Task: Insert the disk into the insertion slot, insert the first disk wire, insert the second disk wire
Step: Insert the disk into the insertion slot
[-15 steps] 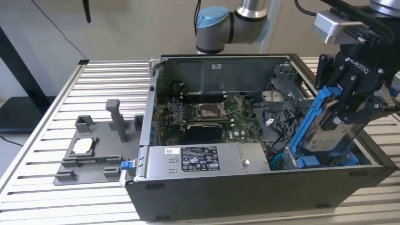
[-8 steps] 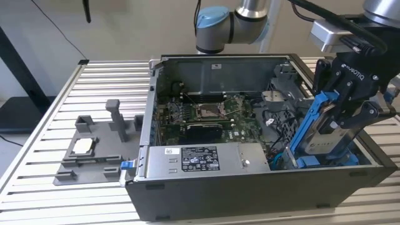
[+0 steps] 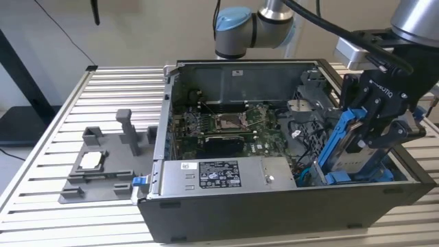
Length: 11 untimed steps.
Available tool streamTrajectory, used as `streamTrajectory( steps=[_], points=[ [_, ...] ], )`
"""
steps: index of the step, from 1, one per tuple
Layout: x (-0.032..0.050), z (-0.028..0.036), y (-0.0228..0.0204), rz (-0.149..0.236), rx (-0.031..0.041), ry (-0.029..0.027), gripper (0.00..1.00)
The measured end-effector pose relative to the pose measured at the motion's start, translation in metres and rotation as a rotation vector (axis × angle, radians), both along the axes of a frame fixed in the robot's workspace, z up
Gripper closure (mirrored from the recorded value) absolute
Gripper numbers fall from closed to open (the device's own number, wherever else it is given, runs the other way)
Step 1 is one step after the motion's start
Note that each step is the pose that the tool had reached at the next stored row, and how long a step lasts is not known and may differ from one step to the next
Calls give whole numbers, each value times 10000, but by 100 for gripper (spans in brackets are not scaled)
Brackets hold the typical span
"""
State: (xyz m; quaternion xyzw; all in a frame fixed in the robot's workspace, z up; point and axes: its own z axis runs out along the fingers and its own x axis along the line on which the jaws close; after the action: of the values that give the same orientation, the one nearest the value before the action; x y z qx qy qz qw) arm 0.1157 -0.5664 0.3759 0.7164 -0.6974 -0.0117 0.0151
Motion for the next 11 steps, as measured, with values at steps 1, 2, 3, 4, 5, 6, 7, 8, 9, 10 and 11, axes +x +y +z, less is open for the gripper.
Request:
streamTrajectory(
  steps=[1,2,3,4,5,6,7,8,9,10,11],
  points=[
    [0,-14,0,1,1,0,67],
    [0,-24,0,2,0,0,67],
    [0,-35,0,2,-1,0,67],
    [0,-45,0,3,-2,0,67],
    [0,-54,0,5,-1,0,67],
    [0,-61,0,6,-2,0,67],
    [0,-62,0,6,-2,0,67],
    [0,-62,0,6,-2,0,67],
    [0,-62,0,6,-2,0,67],
    [0,-63,0,6,-2,0,67],
    [0,-64,0,6,-1,0,67]
  ],
)
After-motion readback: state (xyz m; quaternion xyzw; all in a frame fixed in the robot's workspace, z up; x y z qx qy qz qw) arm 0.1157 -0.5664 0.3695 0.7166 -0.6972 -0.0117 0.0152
